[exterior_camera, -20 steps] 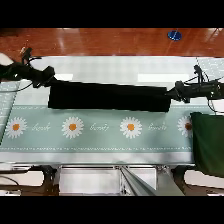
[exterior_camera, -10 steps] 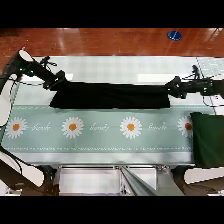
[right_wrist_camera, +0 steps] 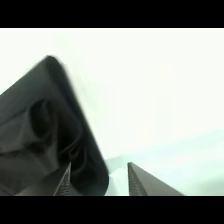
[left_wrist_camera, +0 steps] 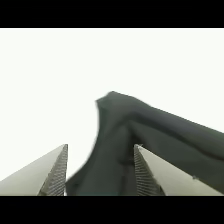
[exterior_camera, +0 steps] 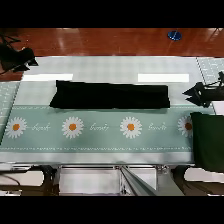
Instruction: Fold the shirts.
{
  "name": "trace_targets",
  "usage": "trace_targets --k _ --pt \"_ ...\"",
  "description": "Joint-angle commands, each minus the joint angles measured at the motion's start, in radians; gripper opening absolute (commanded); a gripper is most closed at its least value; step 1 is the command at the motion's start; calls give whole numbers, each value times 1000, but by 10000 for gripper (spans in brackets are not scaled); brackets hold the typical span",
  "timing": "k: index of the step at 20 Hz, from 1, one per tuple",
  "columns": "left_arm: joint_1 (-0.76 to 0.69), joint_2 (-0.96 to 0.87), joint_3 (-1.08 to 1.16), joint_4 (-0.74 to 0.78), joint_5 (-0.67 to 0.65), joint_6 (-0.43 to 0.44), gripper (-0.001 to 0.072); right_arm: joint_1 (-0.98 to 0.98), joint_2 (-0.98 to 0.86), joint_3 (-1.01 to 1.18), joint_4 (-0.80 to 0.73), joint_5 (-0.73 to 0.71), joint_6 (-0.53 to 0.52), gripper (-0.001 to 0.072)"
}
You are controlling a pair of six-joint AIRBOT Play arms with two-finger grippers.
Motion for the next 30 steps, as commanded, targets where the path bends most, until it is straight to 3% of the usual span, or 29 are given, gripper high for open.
trace_targets --k 1,6,11,12,13,15,16,17,18,21,23,27,30 --pt "-130 232 -322 22 256 -37 505 56 -29 -80 123 -86 -61 419" --pt "-307 303 -472 22 301 -37 505 144 -156 -6 161 -90 -62 420" --pt "-341 303 -472 19 316 -37 505 253 -221 21 180 -42 -78 399" --pt "-341 303 -472 18 316 -37 505 279 -216 26 188 -31 -89 302" --pt "-341 302 -472 16 316 -37 505 301 -212 40 187 -12 -95 139" --pt "-341 301 -472 8 315 -37 484 323 -181 61 183 15 -102 22" --pt "-341 300 -472 -1 315 -37 311 323 -148 62 180 21 -101 22" --pt "-341 300 -472 -11 316 -37 51 318 -100 62 147 29 -94 21" --pt "-342 300 -472 -40 317 -26 20 313 -45 61 91 43 -74 21" --pt "-375 275 -472 -192 337 74 21 316 206 -9 -97 94 -4 21" --pt "-439 224 -472 -306 385 128 21 316 423 -116 -102 90 16 21" --pt "-625 23 -406 -470 409 130 21 316 789 -264 -97 113 110 21" --pt "-790 -151 -261 -536 341 129 20 316 924 -274 -89 152 153 21"
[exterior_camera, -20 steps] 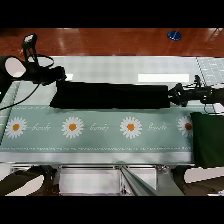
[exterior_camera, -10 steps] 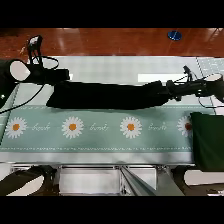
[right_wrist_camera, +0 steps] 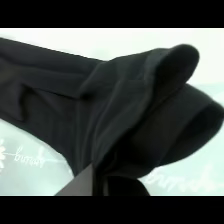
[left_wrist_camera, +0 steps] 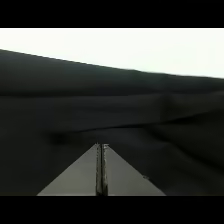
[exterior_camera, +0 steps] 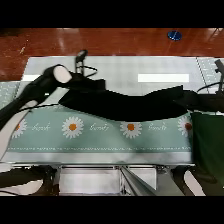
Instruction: Fold the shirts.
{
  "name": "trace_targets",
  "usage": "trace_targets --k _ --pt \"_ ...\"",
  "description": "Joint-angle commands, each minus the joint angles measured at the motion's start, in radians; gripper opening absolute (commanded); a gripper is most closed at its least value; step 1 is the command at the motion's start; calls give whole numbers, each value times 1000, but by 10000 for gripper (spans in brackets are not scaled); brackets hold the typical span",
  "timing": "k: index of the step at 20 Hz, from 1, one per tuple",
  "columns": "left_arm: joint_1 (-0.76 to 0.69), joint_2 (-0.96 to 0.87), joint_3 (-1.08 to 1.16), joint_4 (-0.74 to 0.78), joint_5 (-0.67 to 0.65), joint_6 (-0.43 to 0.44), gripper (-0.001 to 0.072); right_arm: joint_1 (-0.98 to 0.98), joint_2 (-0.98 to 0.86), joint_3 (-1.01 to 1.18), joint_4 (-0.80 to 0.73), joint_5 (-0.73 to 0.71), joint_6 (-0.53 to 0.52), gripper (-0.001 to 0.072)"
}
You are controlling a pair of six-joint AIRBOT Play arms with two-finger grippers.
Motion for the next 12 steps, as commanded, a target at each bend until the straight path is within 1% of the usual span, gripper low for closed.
trace_targets --k 1,3,5,7,10,12 --pt "-192 -196 154 -130 -55 12 21 0 183 -39 4 34 64 21" --pt "-288 -303 266 -160 -81 11 20 0 195 -39 25 37 64 21" --pt "-362 -405 375 -210 -177 11 20 0 195 -38 34 6 60 21" --pt "-413 -470 434 -254 -218 11 21 0 195 -37 51 -21 60 21" --pt "-400 -488 467 -282 -216 11 21 0 195 -37 105 -14 38 21" --pt "-317 -486 502 -282 -256 11 20 0 195 -37 138 -16 29 21"
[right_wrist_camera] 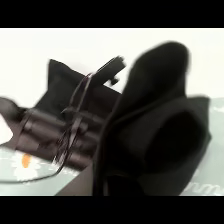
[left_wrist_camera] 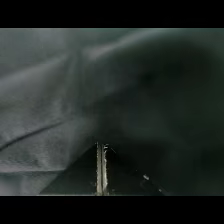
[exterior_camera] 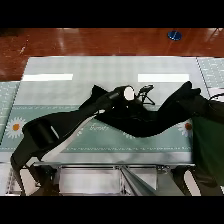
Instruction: Fold the shirts.
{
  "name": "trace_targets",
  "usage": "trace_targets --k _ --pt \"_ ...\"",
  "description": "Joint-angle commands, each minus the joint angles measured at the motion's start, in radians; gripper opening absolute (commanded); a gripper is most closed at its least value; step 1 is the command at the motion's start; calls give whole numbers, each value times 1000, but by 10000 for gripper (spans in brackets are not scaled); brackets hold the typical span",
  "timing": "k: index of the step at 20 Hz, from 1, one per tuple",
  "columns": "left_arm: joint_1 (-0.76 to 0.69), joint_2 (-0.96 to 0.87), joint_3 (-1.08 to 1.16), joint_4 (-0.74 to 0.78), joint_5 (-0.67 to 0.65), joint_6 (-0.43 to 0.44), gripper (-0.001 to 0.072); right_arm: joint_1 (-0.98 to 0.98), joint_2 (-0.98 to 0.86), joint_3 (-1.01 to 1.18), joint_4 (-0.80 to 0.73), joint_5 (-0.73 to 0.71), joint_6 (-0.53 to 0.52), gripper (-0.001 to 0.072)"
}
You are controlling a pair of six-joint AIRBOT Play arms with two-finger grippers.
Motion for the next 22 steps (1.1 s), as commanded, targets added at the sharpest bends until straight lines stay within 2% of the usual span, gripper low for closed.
trace_targets --k 1,3,5,7,10,13,17,20,21,22 --pt "108 -14 72 -23 -100 2 21 0 2 -1 78 -6 -32 21" --pt "250 60 74 75 -169 0 21 1 -16 6 116 -4 -43 21" --pt "394 192 69 301 -210 -60 21 37 -64 24 151 -18 -60 21" --pt "525 358 69 493 -221 -94 21 177 -157 68 149 -82 -61 21" --pt "669 626 66 653 -243 -74 21 452 -400 197 145 -273 -63 21" --pt "712 888 -39 822 -245 -76 21 636 -724 430 172 -341 -62 22" --pt "715 1190 -370 826 -210 -126 21 755 -1079 720 191 -336 -45 22" --pt "715 1338 -651 758 -138 -166 21 786 -1248 830 191 -335 1 23" --pt "715 1365 -734 718 -114 -166 21 786 -1281 838 195 -335 23 103" --pt "715 1379 -799 685 -89 -166 21 790 -1305 838 193 -323 39 302"
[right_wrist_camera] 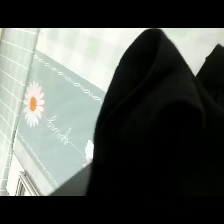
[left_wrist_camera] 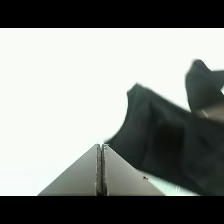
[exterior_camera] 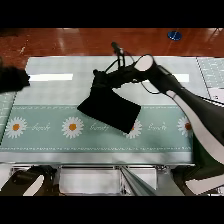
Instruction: Fold the shirts.
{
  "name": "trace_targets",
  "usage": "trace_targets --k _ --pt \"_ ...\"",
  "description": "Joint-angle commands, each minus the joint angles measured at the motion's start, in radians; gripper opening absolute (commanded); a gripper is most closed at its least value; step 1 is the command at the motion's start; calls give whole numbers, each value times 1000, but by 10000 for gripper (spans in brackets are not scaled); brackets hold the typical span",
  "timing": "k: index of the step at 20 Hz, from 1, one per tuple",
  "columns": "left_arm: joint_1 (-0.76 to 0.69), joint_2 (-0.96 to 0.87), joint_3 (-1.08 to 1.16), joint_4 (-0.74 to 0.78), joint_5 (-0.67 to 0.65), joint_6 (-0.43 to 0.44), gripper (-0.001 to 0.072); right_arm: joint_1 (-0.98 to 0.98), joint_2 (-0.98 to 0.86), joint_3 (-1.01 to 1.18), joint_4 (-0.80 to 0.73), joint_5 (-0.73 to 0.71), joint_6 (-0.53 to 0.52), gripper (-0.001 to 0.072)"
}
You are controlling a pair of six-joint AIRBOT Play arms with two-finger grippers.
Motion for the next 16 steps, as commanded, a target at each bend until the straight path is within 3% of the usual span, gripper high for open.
trace_targets --k 1,6,9,11,12,14,16 --pt "4 111 -269 -95 98 -21 21 29 -144 72 -3 30 46 415" --pt "5 71 -348 -103 194 -21 21 -164 23 81 -66 316 39 415" --pt "5 65 -349 -103 217 -21 21 -277 294 3 -526 464 149 415" --pt "5 65 -349 -104 221 -21 21 -285 520 -245 -848 355 348 415" --pt "5 65 -350 -104 222 -21 21 -285 636 -425 -915 237 480 415" --pt "5 64 -351 -104 224 -21 21 -285 809 -782 -882 -35 706 415" --pt "5 62 -351 -108 223 -22 21 -285 865 -1036 -656 -256 773 415"
